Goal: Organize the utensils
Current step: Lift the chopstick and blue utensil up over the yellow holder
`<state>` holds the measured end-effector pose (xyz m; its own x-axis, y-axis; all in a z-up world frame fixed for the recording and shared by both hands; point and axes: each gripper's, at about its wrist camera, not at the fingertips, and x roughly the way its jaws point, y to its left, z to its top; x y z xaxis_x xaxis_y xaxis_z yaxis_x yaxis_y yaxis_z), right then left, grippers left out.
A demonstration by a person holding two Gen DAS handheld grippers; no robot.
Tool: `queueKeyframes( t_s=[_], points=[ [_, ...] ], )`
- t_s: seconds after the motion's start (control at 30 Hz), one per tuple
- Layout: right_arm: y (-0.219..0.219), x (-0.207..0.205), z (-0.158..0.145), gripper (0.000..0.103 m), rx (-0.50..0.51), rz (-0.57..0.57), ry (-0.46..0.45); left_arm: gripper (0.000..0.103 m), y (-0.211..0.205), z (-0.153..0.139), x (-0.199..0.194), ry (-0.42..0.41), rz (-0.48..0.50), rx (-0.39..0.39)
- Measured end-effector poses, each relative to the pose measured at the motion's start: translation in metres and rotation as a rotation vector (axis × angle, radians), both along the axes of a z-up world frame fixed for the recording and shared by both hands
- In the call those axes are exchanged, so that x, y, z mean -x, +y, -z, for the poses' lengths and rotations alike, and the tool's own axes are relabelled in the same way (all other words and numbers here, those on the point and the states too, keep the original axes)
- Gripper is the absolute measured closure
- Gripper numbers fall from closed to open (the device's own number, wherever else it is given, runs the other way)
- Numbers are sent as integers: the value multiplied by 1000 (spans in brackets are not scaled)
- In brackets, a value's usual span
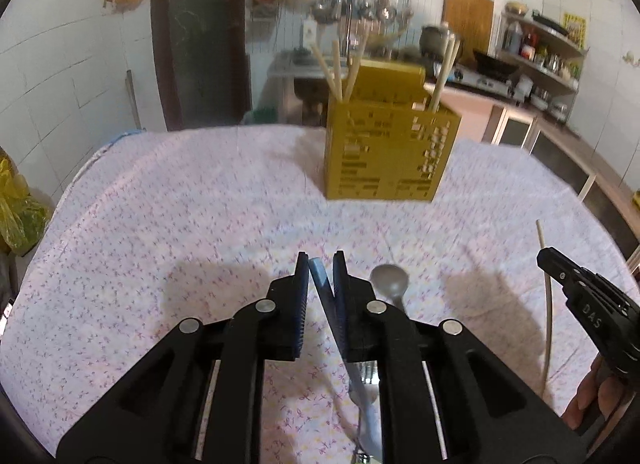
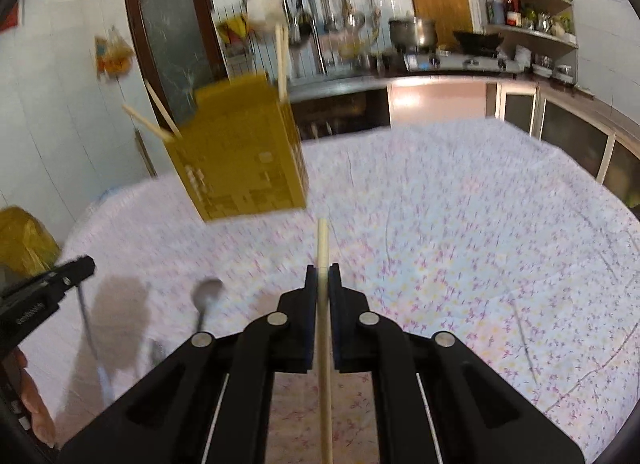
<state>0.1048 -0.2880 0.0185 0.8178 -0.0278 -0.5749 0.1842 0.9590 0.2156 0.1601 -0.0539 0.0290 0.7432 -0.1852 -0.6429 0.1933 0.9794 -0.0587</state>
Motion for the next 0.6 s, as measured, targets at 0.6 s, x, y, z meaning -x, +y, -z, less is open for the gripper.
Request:
queueKeyframes(
  t_s=[0.6],
  points=[
    [16,50,-37,97,103,7,-237,96,-2,-39,66,-198,38,-26]
  ],
)
